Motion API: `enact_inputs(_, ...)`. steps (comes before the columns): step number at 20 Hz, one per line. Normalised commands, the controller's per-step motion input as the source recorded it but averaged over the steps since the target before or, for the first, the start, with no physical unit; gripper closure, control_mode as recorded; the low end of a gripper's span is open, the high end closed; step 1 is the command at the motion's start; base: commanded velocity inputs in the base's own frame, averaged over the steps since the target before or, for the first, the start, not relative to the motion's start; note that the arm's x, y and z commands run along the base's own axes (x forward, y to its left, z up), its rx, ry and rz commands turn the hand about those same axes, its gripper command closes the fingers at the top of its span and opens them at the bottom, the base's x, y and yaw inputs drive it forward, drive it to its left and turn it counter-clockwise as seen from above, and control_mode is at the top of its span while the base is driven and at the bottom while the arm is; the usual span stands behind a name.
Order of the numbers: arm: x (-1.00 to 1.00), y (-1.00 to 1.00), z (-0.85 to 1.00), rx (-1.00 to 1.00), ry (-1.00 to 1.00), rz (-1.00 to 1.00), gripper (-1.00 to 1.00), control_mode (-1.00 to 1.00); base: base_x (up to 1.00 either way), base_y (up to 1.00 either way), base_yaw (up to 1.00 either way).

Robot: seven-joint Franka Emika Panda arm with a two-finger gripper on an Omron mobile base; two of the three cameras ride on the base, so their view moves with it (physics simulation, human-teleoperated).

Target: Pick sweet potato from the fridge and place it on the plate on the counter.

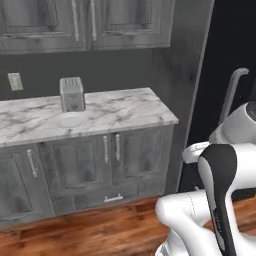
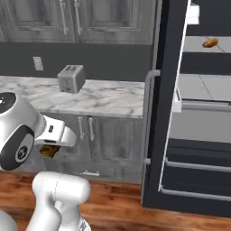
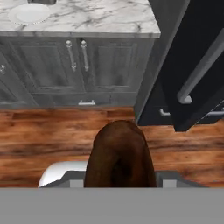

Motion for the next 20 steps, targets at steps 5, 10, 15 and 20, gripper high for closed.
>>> enact_inputs(5, 0.0, 0.0, 0.0, 0.0, 0.0, 0.0, 1.0, 1.0, 0.6, 0.98, 0.01)
enact_inputs(10, 0.0, 0.0, 0.0, 0.0, 0.0, 0.0, 1.0, 1.0, 0.88, 0.79, 0.05)
enact_inputs(15, 0.0, 0.0, 0.0, 0.0, 0.0, 0.0, 1.0, 1.0, 1.0, 0.48, 0.03)
enact_inputs(20, 0.0, 0.0, 0.0, 0.0, 0.0, 0.0, 1.0, 1.0, 0.95, 0.55, 0.01)
